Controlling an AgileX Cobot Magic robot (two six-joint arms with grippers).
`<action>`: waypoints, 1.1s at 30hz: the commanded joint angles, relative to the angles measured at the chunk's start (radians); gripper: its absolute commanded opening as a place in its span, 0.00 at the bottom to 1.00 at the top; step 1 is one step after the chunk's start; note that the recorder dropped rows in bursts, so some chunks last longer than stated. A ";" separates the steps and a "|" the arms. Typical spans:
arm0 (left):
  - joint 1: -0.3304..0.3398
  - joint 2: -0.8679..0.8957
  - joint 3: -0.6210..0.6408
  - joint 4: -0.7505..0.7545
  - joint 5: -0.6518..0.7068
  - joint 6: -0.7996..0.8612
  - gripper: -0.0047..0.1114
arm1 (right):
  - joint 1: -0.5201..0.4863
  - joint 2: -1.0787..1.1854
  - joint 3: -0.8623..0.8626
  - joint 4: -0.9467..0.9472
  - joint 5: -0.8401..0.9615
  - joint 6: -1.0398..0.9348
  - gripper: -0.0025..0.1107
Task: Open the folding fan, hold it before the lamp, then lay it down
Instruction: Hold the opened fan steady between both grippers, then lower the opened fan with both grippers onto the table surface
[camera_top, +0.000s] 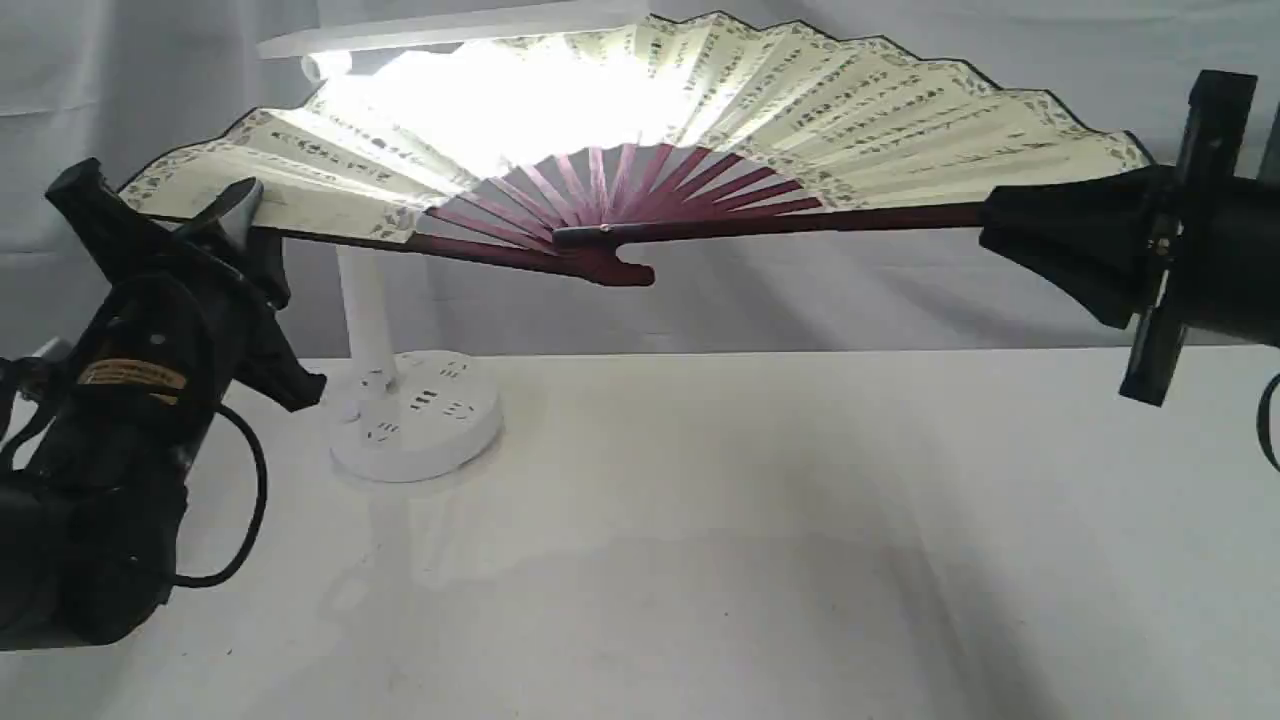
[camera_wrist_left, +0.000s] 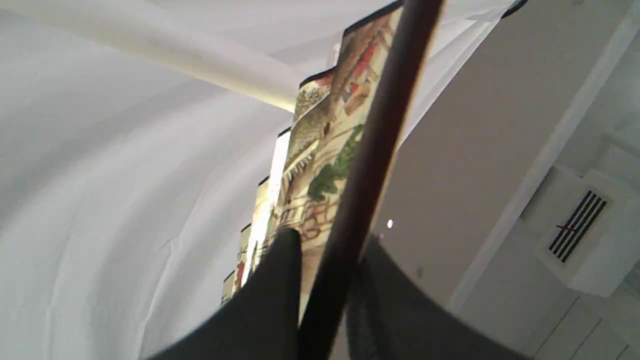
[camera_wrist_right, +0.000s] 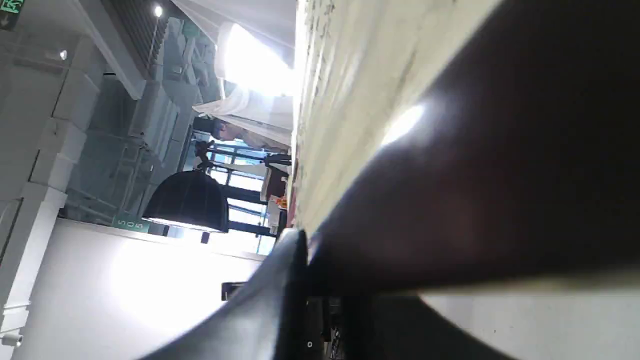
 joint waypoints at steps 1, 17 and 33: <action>0.015 -0.028 -0.010 -0.094 -0.070 -0.061 0.05 | -0.002 -0.001 0.004 -0.059 -0.091 -0.031 0.02; 0.015 -0.028 0.073 -0.010 0.077 0.020 0.05 | -0.002 -0.001 0.077 -0.170 -0.243 -0.010 0.02; 0.015 -0.010 0.099 0.167 0.159 0.024 0.05 | -0.094 -0.001 0.214 -0.226 -0.366 -0.032 0.02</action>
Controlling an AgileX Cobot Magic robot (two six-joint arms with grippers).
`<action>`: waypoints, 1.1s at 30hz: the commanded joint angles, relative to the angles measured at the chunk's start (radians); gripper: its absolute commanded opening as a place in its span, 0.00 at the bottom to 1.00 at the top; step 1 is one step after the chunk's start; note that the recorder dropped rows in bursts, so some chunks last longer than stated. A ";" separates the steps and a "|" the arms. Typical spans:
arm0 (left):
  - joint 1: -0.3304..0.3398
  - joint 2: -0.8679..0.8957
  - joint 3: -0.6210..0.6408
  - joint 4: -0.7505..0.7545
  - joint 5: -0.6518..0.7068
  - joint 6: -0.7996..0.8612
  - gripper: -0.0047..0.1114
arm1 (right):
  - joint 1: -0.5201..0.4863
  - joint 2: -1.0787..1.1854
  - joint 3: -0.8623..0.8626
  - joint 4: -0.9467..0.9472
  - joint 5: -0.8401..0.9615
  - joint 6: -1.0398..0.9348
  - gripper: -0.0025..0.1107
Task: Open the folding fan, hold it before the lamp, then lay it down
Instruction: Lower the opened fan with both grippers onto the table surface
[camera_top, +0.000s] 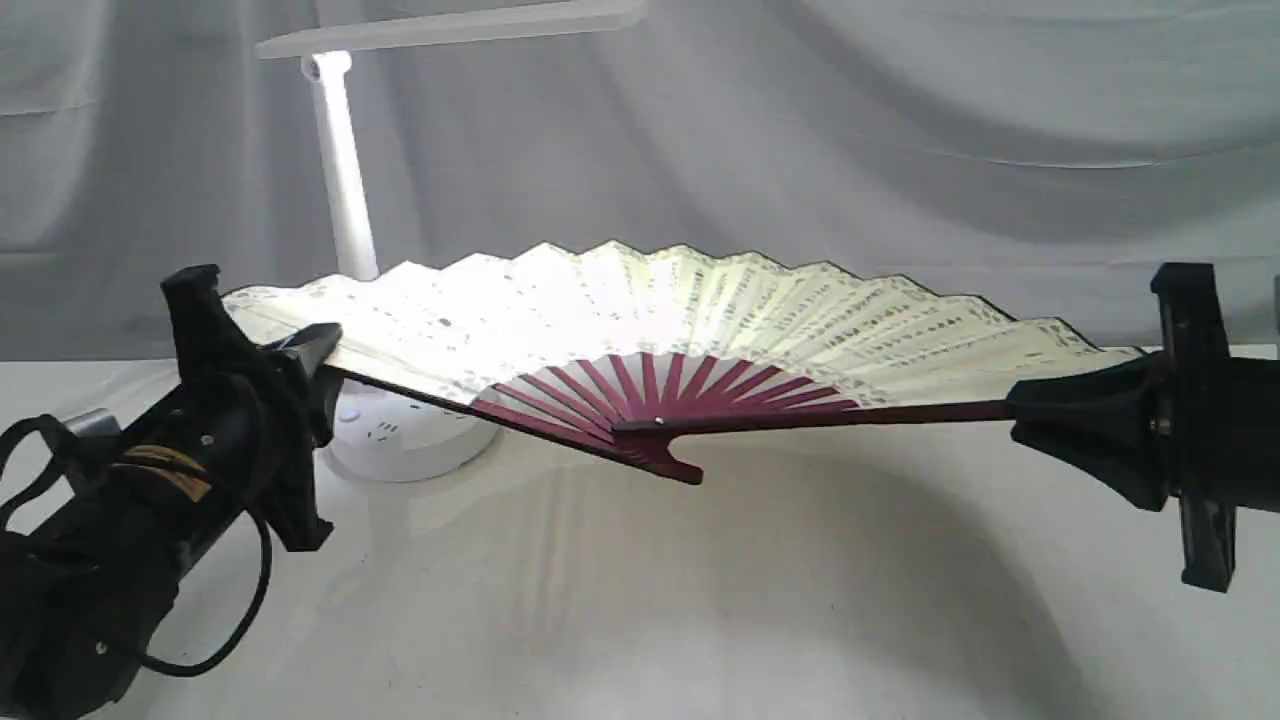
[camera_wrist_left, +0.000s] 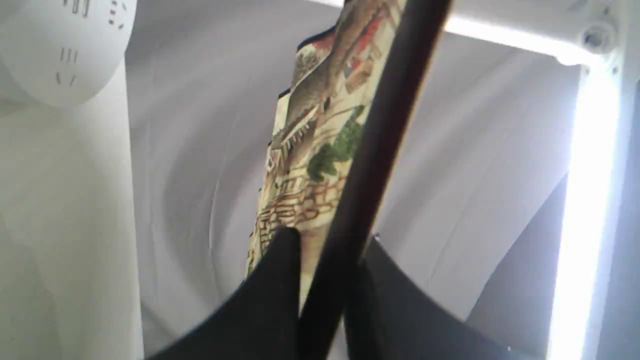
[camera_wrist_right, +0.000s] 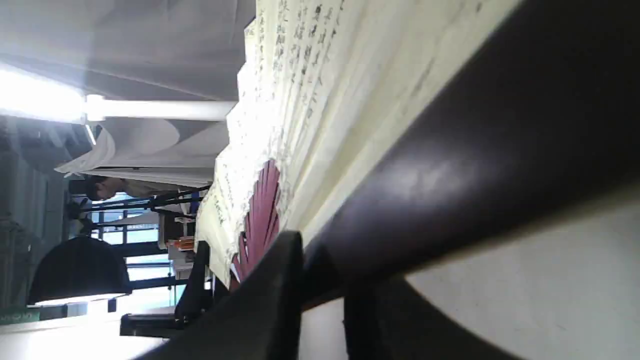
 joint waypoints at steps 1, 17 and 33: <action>0.005 -0.002 0.001 -0.013 -0.073 -0.056 0.05 | -0.049 -0.001 0.028 -0.094 -0.188 -0.065 0.02; -0.075 0.222 -0.069 -0.002 -0.190 -0.135 0.05 | -0.102 -0.001 0.054 -0.134 -0.228 -0.084 0.02; -0.088 0.346 -0.109 -0.008 -0.268 -0.198 0.05 | -0.102 0.001 0.054 -0.142 -0.333 -0.084 0.02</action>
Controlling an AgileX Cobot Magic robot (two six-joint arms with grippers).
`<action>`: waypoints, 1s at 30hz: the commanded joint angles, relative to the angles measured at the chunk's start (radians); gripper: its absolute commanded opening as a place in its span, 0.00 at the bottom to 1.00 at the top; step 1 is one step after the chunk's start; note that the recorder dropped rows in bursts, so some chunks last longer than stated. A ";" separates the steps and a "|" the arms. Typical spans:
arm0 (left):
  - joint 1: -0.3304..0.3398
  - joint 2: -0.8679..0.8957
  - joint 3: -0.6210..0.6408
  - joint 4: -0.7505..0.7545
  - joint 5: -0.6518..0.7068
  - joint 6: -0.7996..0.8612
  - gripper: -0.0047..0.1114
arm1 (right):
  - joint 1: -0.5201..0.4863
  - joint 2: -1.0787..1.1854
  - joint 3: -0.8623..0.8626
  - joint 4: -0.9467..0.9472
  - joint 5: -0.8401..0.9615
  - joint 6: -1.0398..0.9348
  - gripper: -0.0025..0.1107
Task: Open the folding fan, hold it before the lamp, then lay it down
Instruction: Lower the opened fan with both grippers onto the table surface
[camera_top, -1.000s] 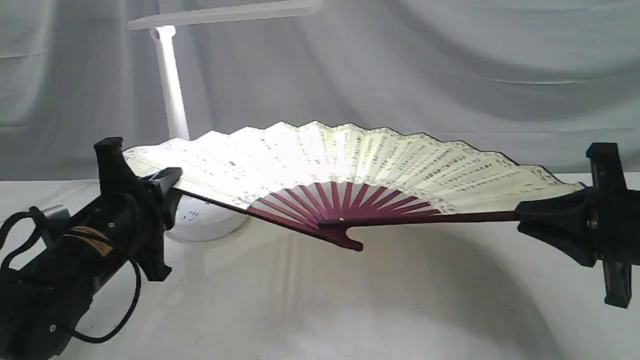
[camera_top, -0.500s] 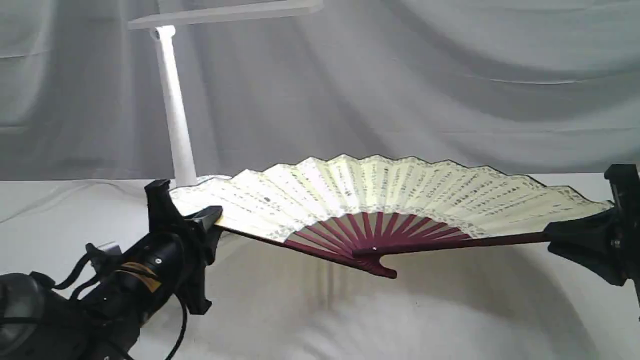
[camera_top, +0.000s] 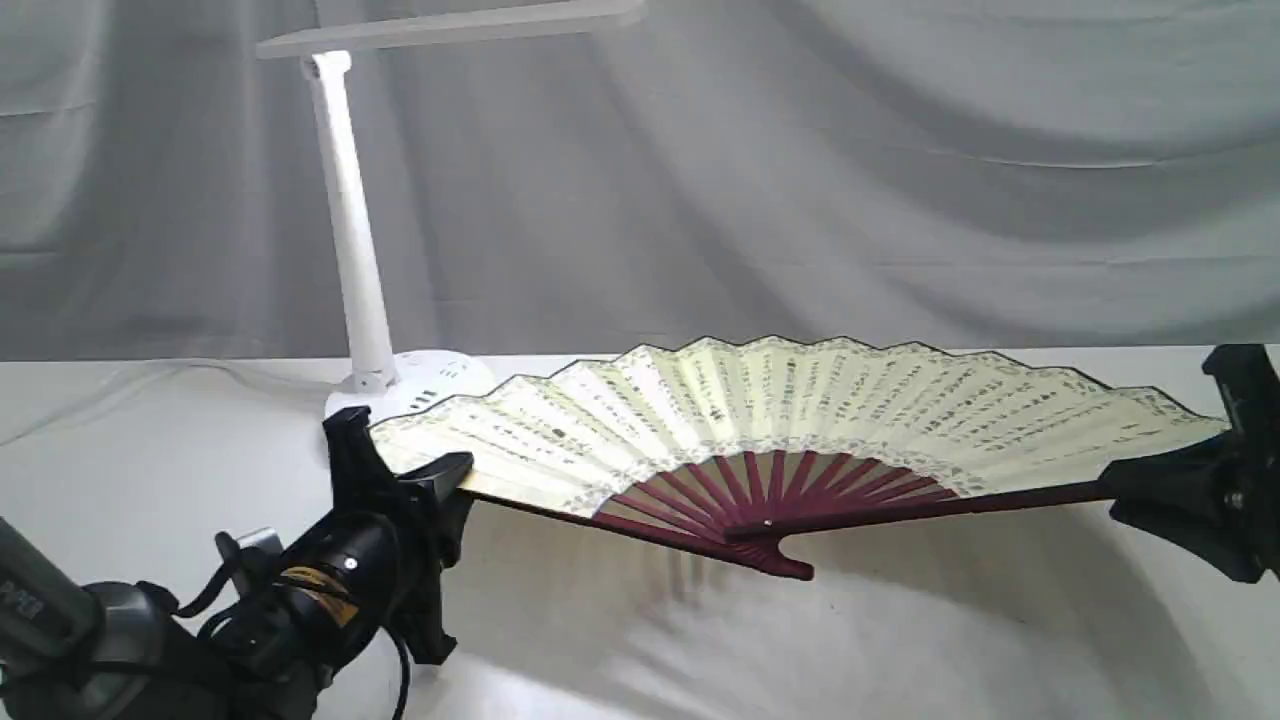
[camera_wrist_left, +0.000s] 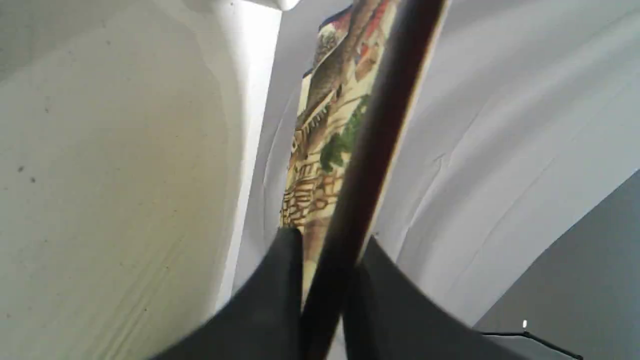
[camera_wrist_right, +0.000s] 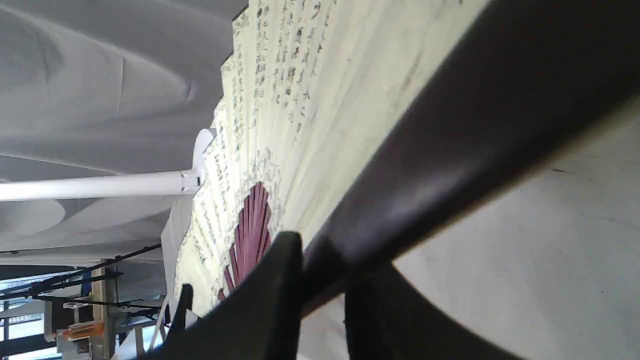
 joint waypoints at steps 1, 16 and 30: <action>-0.004 -0.007 -0.018 -0.067 -0.084 -0.054 0.05 | -0.012 0.004 0.006 -0.063 -0.164 -0.055 0.02; -0.014 -0.001 -0.028 -0.035 -0.089 -0.008 0.05 | -0.052 0.188 0.007 -0.064 -0.219 -0.089 0.02; -0.014 -0.001 -0.111 0.048 -0.016 0.073 0.27 | -0.171 0.188 0.007 -0.025 -0.173 -0.163 0.02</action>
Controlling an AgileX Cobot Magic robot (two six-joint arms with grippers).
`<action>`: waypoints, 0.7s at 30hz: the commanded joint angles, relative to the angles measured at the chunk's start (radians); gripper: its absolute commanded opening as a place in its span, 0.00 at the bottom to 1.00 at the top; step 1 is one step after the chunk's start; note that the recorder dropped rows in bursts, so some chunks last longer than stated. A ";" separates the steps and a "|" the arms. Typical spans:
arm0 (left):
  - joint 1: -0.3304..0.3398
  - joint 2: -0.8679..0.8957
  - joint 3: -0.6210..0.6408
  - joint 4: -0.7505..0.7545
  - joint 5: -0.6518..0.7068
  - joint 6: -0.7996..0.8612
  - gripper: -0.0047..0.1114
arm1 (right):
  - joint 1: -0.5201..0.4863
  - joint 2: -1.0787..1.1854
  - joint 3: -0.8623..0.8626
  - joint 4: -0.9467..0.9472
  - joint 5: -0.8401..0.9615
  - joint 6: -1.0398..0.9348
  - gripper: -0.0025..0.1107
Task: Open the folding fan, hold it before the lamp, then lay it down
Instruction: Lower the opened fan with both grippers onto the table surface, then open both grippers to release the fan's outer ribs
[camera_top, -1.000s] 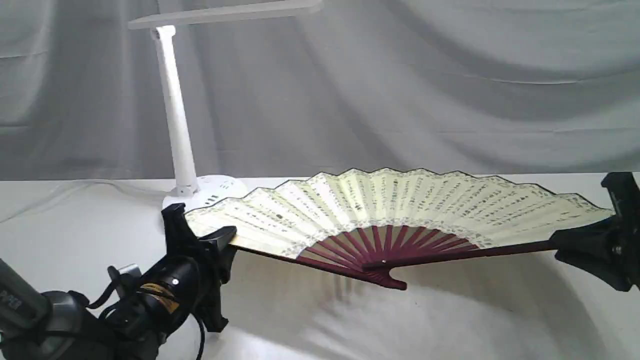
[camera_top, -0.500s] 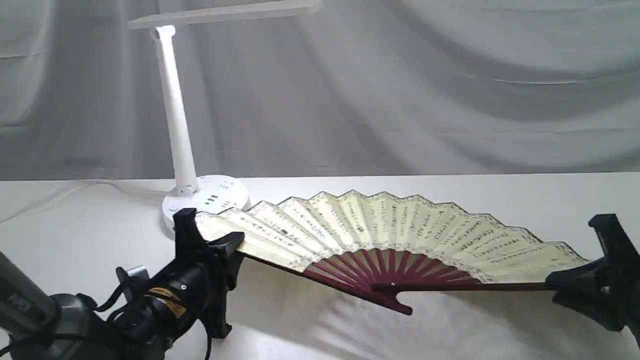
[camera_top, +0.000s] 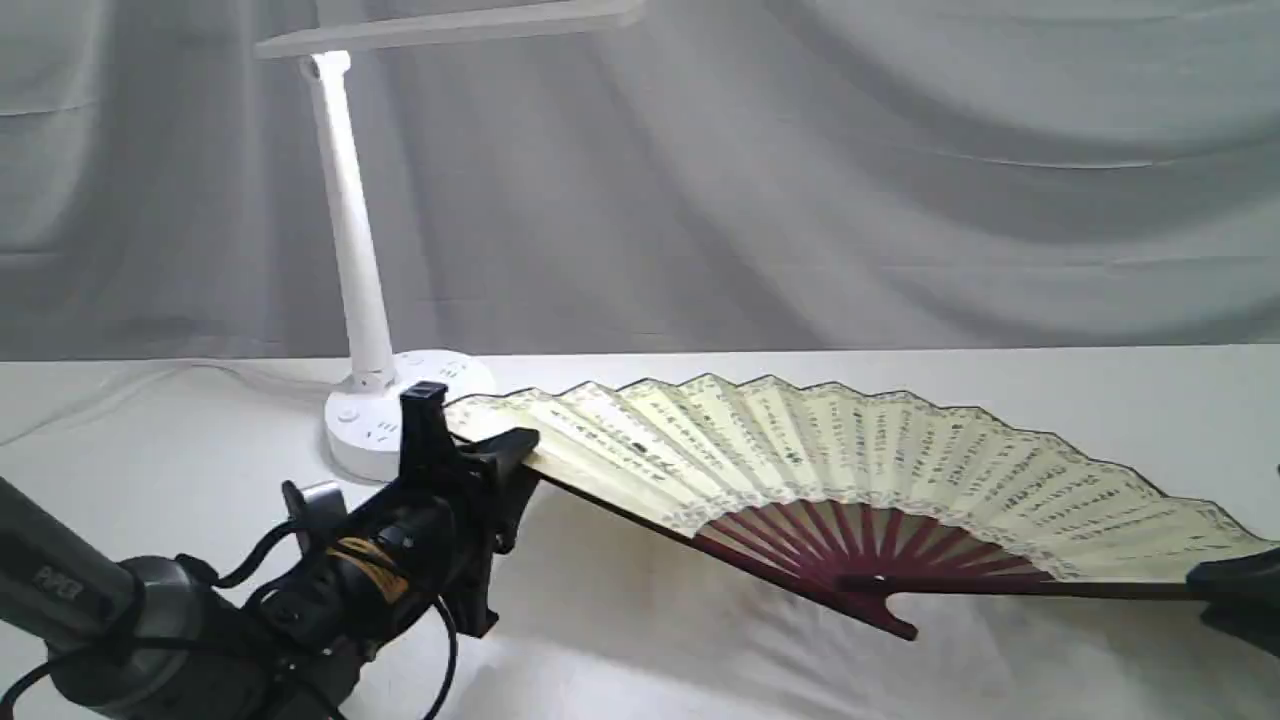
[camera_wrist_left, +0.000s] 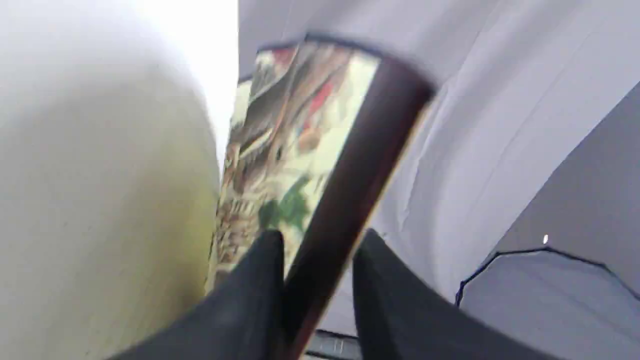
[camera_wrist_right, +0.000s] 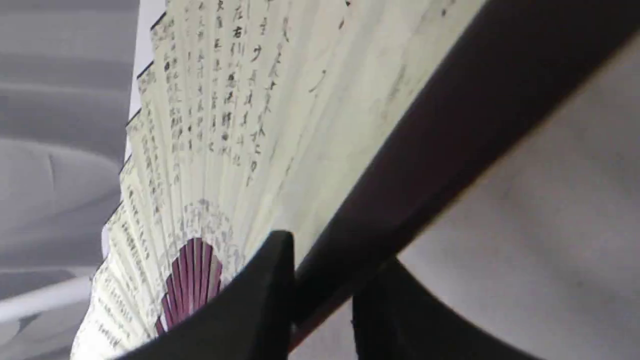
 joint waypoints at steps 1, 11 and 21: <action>0.015 -0.016 -0.019 -0.060 -0.046 -0.009 0.27 | -0.013 0.003 0.005 -0.006 -0.127 -0.103 0.02; 0.015 -0.016 -0.019 -0.042 -0.040 0.012 0.34 | -0.013 0.003 0.005 0.070 -0.134 -0.161 0.02; 0.018 -0.016 -0.019 -0.042 -0.042 0.022 0.48 | -0.013 0.003 0.005 0.129 -0.156 -0.214 0.02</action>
